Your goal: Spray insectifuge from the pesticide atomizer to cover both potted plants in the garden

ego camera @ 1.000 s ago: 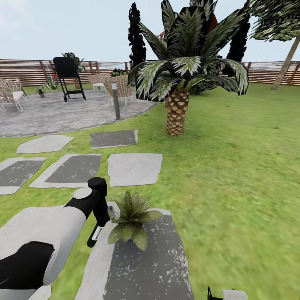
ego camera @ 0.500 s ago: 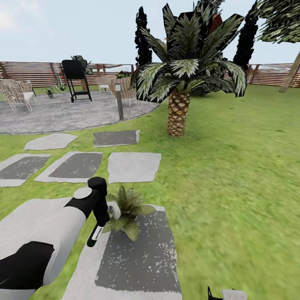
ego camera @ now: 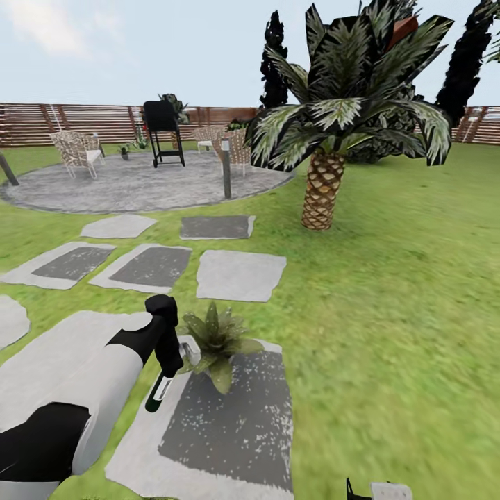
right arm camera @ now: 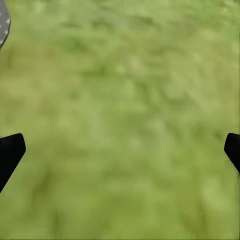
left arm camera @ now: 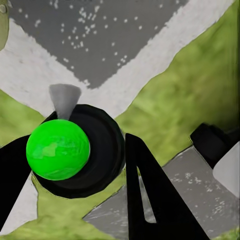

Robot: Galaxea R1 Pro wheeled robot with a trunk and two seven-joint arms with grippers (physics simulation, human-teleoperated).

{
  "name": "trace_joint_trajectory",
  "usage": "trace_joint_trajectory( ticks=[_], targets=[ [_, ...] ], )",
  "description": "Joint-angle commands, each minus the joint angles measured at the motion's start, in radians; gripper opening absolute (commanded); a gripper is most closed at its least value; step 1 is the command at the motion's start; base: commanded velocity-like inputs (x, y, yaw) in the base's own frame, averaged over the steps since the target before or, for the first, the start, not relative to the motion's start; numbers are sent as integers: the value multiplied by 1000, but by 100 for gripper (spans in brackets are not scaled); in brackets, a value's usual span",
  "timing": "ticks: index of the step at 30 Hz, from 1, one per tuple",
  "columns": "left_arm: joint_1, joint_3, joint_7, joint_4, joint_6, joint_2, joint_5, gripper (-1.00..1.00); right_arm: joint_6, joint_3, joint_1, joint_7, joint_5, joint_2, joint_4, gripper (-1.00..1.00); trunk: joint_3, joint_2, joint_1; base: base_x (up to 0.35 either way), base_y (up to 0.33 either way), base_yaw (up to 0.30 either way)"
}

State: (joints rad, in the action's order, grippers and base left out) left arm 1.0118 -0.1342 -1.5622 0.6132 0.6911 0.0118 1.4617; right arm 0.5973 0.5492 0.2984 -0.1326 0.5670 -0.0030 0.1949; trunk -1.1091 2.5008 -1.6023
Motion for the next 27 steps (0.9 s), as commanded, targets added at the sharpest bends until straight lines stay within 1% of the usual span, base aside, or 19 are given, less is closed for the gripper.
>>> trace_joint_trajectory(
  ticks=[1, 11, 15, 18, 20, 22, 24, 25, 27],
  targets=[
    [1, -1, -9, 0, 15, 0, 8, -100, 3, 3, 1, -8, 11, 0, -2, 100, -1, 0, 0, 83, -272, 276],
    [1, -1, -9, 0, 25, -2, 8, -100, 2, 3, 1, -7, 11, 0, -2, 100, -1, 0, 0, 15, -273, 272],
    [-1, -1, -9, -2, 26, -7, 8, -100, 2, 3, 1, -7, 10, 0, -2, 100, -1, 0, 0, 0, -274, 79],
    [-26, 5, -9, -11, 26, -9, 2, -100, 2, 3, 1, -7, 11, 0, -2, 100, -1, 0, 0, 0, -274, 11],
    [-51, 27, -6, -13, 26, -6, -3, -100, 2, 3, 1, -7, 11, 0, -2, 100, -1, 0, 0, 0, -271, 3],
    [-66, 78, 33, -13, 26, -2, -7, -100, 2, 3, 0, -7, 11, 0, -2, 100, -1, 0, 0, 15, -270, 1],
    [-71, 122, 44, -12, 25, -1, -8, -100, 2, 3, 1, -7, 11, 0, -2, 100, -1, 0, 0, 61, -269, 0],
    [-72, 137, 50, -11, 25, -1, -8, -100, 2, 3, 1, -7, 11, 0, -2, 100, -1, 0, 0, 79, -269, 0],
    [-73, 149, 65, -10, 25, -2, -8, -100, 2, 3, 1, -7, 11, 0, -2, 100, -1, 0, 0, 86, -269, 0]
  ],
)
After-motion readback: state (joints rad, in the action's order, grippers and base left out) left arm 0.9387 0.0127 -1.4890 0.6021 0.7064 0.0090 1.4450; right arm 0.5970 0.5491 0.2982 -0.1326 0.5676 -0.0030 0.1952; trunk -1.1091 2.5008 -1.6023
